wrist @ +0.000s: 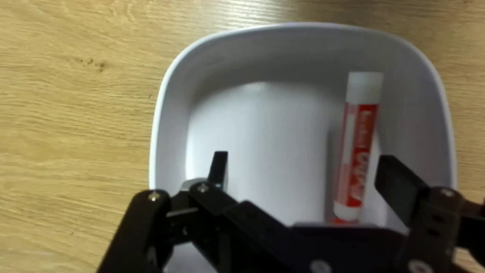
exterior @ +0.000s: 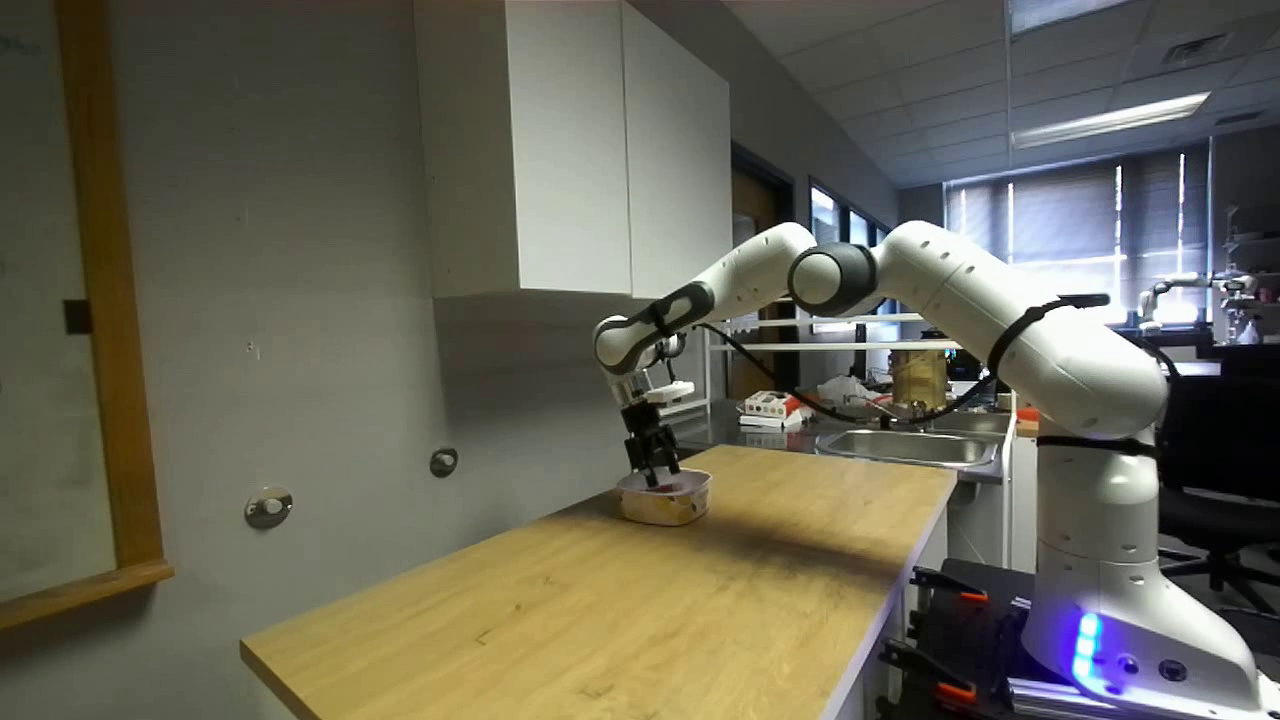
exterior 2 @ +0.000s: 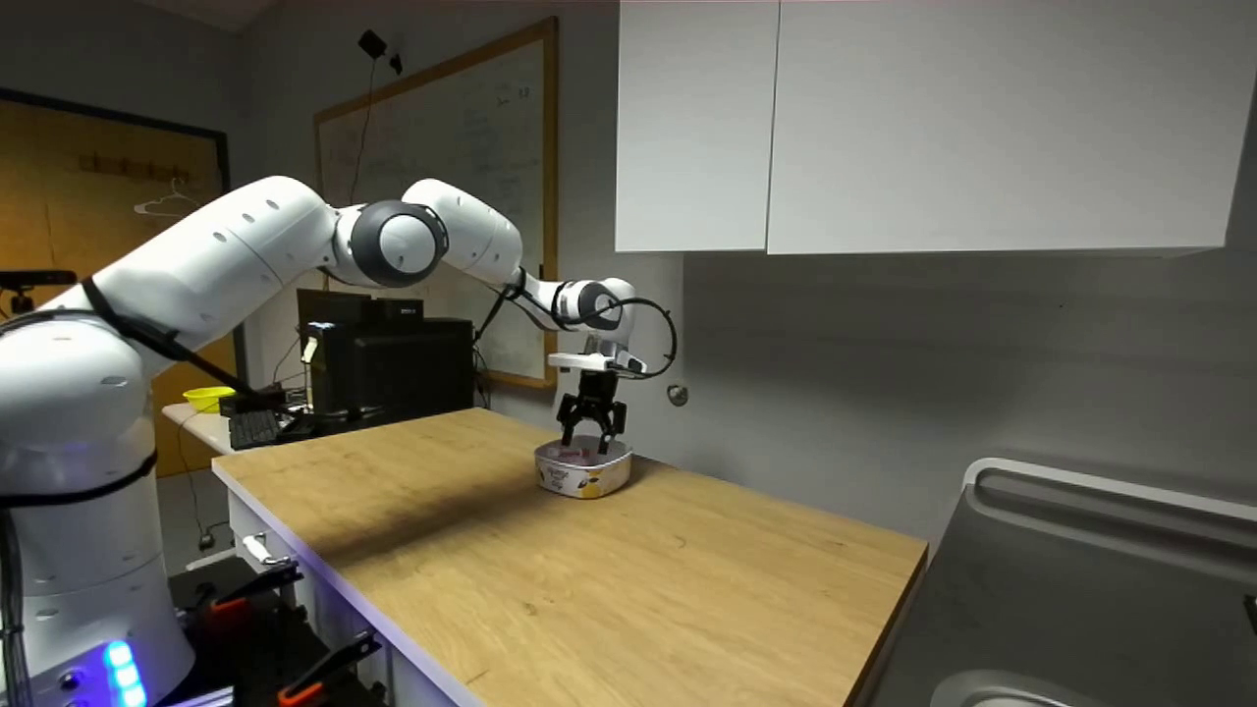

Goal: Put the marker inside the bowl

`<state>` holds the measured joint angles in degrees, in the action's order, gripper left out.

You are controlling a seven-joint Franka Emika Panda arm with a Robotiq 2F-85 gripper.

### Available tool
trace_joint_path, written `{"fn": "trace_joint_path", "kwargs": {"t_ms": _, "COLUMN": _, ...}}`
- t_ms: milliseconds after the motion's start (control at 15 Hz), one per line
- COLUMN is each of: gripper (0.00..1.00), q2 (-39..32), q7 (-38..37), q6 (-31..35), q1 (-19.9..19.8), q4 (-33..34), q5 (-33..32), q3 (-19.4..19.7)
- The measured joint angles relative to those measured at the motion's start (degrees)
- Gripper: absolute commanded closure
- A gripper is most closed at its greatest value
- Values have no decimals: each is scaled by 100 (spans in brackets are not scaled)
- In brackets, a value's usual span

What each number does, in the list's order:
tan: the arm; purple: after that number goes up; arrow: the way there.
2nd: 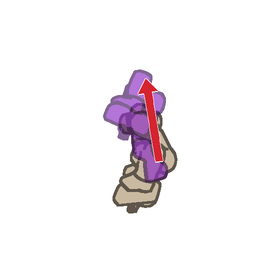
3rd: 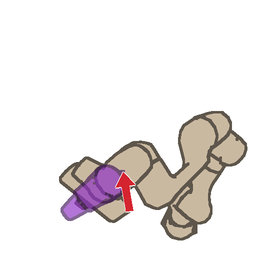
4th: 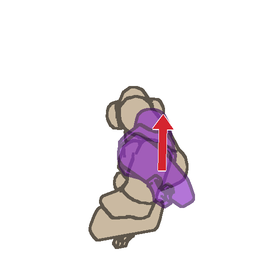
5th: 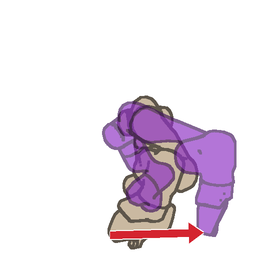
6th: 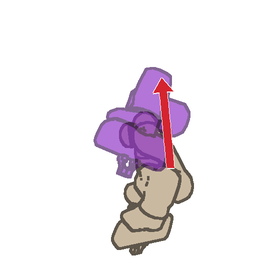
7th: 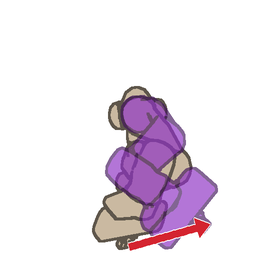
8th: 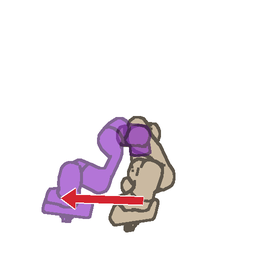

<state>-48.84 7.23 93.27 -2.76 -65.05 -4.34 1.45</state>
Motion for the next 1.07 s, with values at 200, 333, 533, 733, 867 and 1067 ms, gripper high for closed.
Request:
{"fn": "trace_joint_path", "kwargs": {"t_ms": 200, "gripper": 0, "q2": -194, "q7": -37, "q6": 26, "q1": 1, "q4": 49, "q5": -53, "q3": 56}}
{"fn": "trace_joint_path", "kwargs": {"t_ms": 333, "gripper": 0, "q2": -348, "q7": -44, "q6": 51, "q1": -7, "q4": 118, "q5": -62, "q3": 118}}
{"fn": "trace_joint_path", "kwargs": {"t_ms": 533, "gripper": 0, "q2": -469, "q7": -62, "q6": 79, "q1": -40, "q4": 182, "q5": -71, "q3": 166}}
{"fn": "trace_joint_path", "kwargs": {"t_ms": 733, "gripper": 0, "q2": -420, "q7": -119, "q6": 91, "q1": -55, "q4": 182, "q5": -62, "q3": 167}}
{"fn": "trace_joint_path", "kwargs": {"t_ms": 867, "gripper": 0, "q2": -252, "q7": -162, "q6": 180, "q1": -48, "q4": 58, "q5": -51, "q3": 163}}
{"fn": "trace_joint_path", "kwargs": {"t_ms": 1067, "gripper": 0, "q2": 275, "q7": -301, "q6": 379, "q1": -26, "q4": -430, "q5": -37, "q3": 157}}
